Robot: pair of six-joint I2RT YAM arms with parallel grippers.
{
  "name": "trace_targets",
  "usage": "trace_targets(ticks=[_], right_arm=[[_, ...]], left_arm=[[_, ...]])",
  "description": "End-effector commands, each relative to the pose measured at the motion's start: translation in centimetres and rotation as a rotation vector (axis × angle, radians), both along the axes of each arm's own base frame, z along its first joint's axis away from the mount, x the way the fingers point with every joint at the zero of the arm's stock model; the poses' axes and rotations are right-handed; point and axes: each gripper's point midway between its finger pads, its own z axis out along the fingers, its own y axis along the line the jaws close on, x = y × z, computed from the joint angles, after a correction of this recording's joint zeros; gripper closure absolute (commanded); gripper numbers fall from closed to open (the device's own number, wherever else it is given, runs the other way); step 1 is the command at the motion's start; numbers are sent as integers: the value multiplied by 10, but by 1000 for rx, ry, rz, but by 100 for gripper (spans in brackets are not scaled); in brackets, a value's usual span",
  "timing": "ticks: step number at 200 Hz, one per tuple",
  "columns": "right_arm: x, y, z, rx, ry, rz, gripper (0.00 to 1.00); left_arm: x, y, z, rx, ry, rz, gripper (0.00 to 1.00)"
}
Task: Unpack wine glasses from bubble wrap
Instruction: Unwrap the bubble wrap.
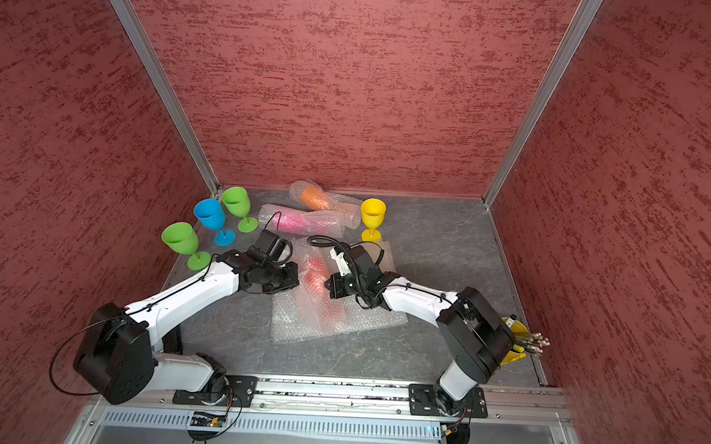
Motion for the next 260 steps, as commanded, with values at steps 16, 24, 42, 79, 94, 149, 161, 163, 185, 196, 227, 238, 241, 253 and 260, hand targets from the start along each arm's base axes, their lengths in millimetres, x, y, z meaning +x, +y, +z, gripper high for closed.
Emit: trace_targets(ticks=[16,24,42,79,94,149,161,163,185,196,227,238,241,253,260], right_arm=[[10,-19,30,102,-31,-4,100],[11,-23,30,109,-28,-9,100],[12,-29,26,114,-11,-23,100],[16,-43,20,134,14,-80,100],[18,-50,17,145,18,-107,100],[19,-63,-2,155,31,-149,100],[20,-66,-5,145,24,-153,100],[20,-66,-6,142,24,-153,100],[24,-71,-13,109,10,-165,100],[25,-72,-15,102,0,-164,100],[30,-73,-18,56,-36,-145,100],[31,-73,-17,51,-49,-138,100],[31,-73,-16,52,-53,-135,100],[32,-70,-14,56,-62,-122,100],[32,-69,-15,58,-62,-117,100]], left_arm=[[-2,16,6,-9,-9,76,100],[-2,16,8,-18,-13,85,100],[-2,16,6,-36,-14,96,100],[1,20,1,-38,-15,111,100],[2,22,0,-36,-18,118,100],[10,20,-13,-16,-11,121,100],[12,19,-13,-8,-16,116,100],[12,19,-12,-5,-19,116,100],[14,22,-15,20,-32,123,100],[13,23,-20,33,-28,123,100],[12,25,-22,75,-46,120,100],[11,26,-18,87,-63,120,100],[10,26,-17,89,-66,120,100],[9,28,-13,102,-80,120,100],[7,28,-12,106,-83,119,100]])
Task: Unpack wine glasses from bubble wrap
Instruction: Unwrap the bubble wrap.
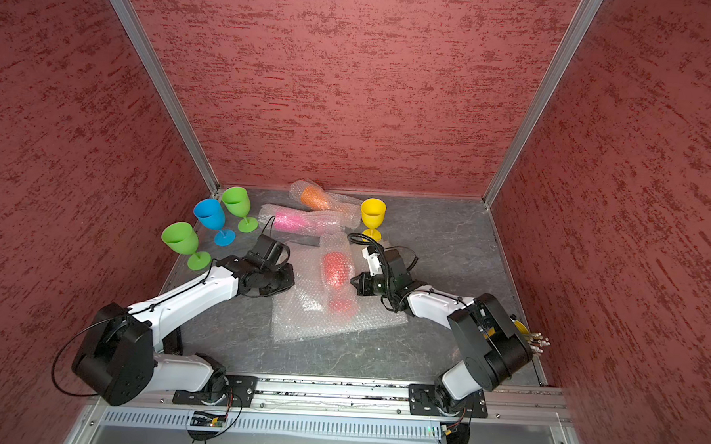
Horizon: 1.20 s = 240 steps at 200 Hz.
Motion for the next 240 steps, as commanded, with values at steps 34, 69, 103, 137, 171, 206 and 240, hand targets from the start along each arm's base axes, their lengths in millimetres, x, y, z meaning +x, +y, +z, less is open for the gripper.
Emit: trace_targets(ticks=[34,69,103,137,171,206,240], right_arm=[[21,9,10,7,-68,12,100],[28,18,6,46,-44,10,99],[29,19,-1,26,-28,-8,64],[38,-8,6,-104,-92,-116,44],[41,-18,45,-140,-185,-152,38],[30,7,65,-182,-213,-64,32],[18,35,62,-239,-224,-24,29]], left_arm=[[-3,18,1,87,-45,34,100],[-5,28,-1,128,-41,62,100],[-7,32,-8,161,-20,63,100],[-7,33,-15,177,17,47,100],[-9,28,-11,141,23,41,100],[-12,21,-9,101,34,28,100],[-11,24,-10,121,32,28,100]])
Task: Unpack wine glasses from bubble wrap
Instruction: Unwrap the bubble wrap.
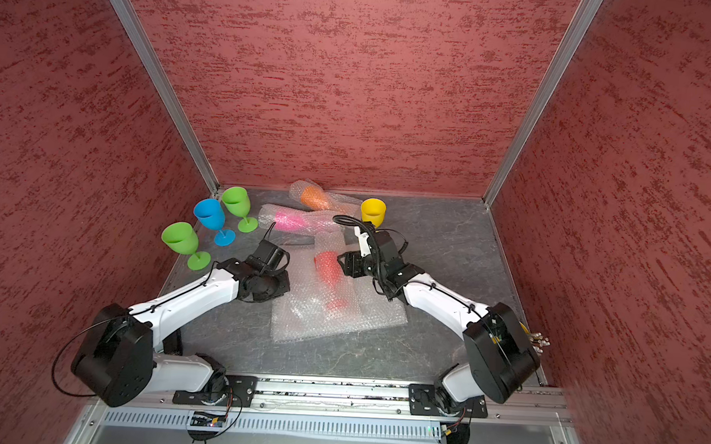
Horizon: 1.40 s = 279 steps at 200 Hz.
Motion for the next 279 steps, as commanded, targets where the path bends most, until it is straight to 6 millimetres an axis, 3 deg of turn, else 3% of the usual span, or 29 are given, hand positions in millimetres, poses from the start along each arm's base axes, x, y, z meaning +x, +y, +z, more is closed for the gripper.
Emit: trace_targets(ticks=[1,55,74,91,130,162,186,206,231,235,263,279], right_arm=[[-10,8,-17,-117,17,2,29],[-32,34,-52,-387,-9,-7,24],[-34,32,-70,-480,-1,-16,22],[-25,18,-69,-543,-33,-82,26],[-7,-22,-35,-443,-66,-214,37],[9,-72,-38,-333,9,-302,41],[8,-77,-56,-188,122,-234,43],[7,-82,-64,-136,160,-234,52],[12,-104,-77,-127,178,-300,68],[13,-107,-69,-109,158,-305,71],[13,-108,-73,-88,168,-290,95],[15,-111,-72,-95,166,-302,100]], left_arm=[[4,-1,8,-5,-16,-8,100],[5,-2,9,-12,-18,-11,100],[5,-2,12,-15,-21,-11,100],[4,-1,13,-15,-21,-8,100],[2,6,11,-30,-15,7,100],[1,7,9,-41,-2,10,100],[1,6,7,-48,5,13,100],[2,6,6,-51,9,12,100],[3,6,4,-56,19,10,100],[3,6,4,-56,19,10,100],[3,4,3,-73,26,8,100],[3,3,6,-76,22,6,100]])
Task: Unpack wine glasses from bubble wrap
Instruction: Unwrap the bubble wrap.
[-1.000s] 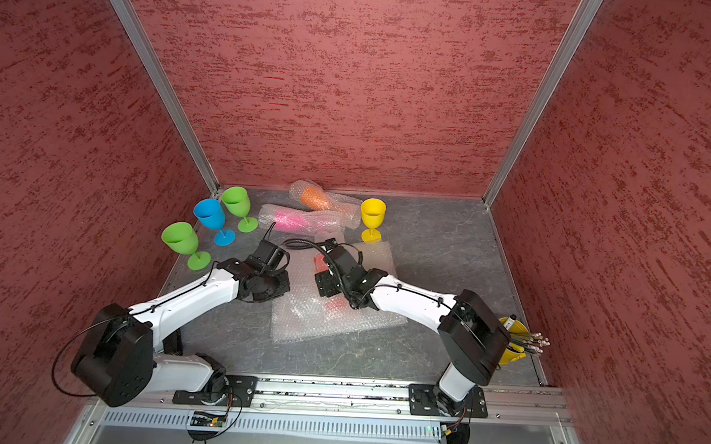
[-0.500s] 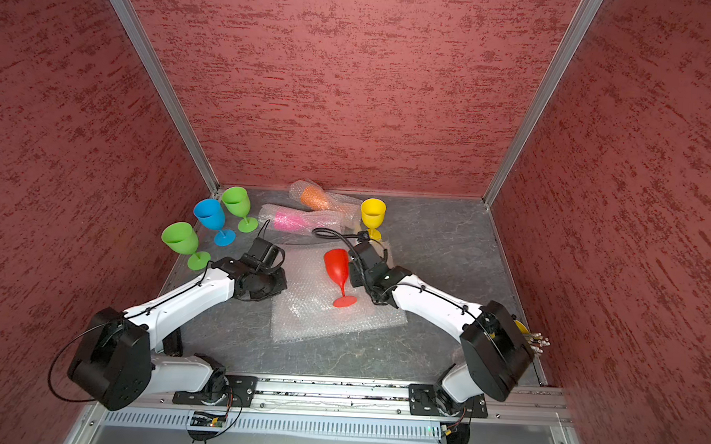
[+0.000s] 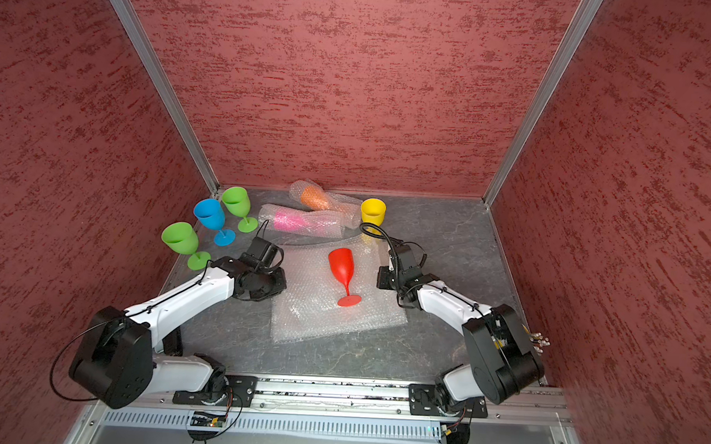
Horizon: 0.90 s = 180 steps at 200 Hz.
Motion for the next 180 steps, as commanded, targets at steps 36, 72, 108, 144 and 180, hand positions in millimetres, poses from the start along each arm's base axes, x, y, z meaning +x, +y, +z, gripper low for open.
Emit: trace_targets(ticks=[36,72,108,144,180], right_arm=[[7,3,36,78,-59,-8,100],[-1,0,51,76,-38,-16,100],[-8,-7,34,42,7,-28,100],[-13,-21,15,-18,22,-70,100],[-8,-34,-10,-79,48,-121,100]], left_arm=[[-1,2,14,-36,-20,2,100],[-5,10,18,-40,-23,15,100],[-8,10,9,-58,9,24,100],[-9,10,1,-51,28,17,100],[-12,4,-14,-46,72,8,100]])
